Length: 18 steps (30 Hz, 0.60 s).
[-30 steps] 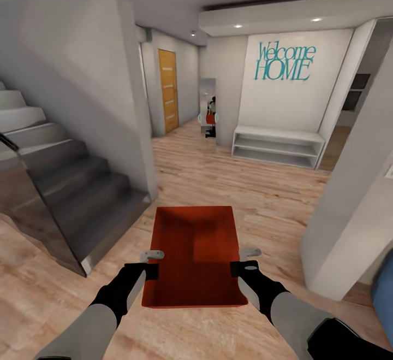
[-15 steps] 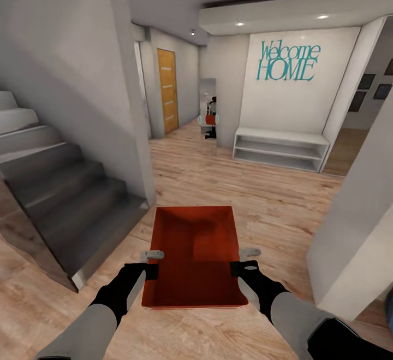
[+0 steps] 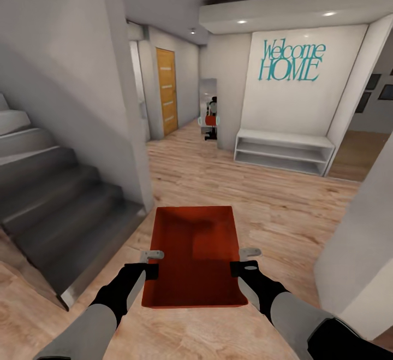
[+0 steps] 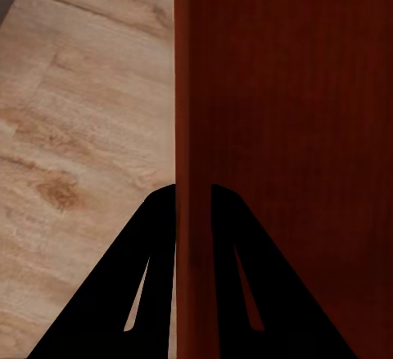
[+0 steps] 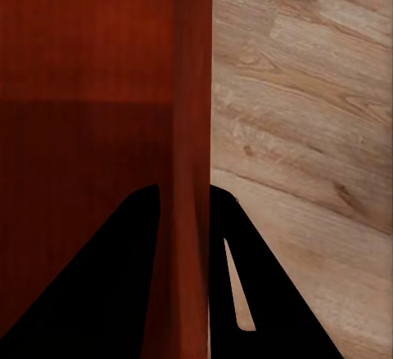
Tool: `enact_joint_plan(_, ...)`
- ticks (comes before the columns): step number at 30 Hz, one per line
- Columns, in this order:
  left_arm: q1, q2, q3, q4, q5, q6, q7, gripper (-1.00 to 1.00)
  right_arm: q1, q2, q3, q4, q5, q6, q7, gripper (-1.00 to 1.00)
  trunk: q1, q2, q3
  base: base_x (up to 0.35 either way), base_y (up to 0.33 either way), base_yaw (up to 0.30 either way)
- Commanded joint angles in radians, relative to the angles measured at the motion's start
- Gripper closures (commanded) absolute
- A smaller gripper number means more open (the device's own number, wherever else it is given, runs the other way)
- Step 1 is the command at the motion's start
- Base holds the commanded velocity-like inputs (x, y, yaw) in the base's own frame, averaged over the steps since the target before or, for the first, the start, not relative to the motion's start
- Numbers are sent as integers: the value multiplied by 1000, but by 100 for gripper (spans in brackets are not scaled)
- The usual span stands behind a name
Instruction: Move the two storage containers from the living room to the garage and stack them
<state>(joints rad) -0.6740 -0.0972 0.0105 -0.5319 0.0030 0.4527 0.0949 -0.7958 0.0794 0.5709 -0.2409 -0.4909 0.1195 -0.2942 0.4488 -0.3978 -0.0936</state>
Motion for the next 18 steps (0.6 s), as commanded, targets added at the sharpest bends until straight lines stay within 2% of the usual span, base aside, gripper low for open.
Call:
enact_joint_plan(1, -1, -1, 6, -4, -34, -57, 9, 100, 0, 0, 10, 0, -25, 6, -7, 100, 1, -2, -2, 322, 0, 0)
enact_joint_plan(18, -1, -1, 7, -3, -33, -57, 9, 100, 0, 0, 10, 0, -25, 6, -7, 100, 1, -2, -2, 322, 0, 0)
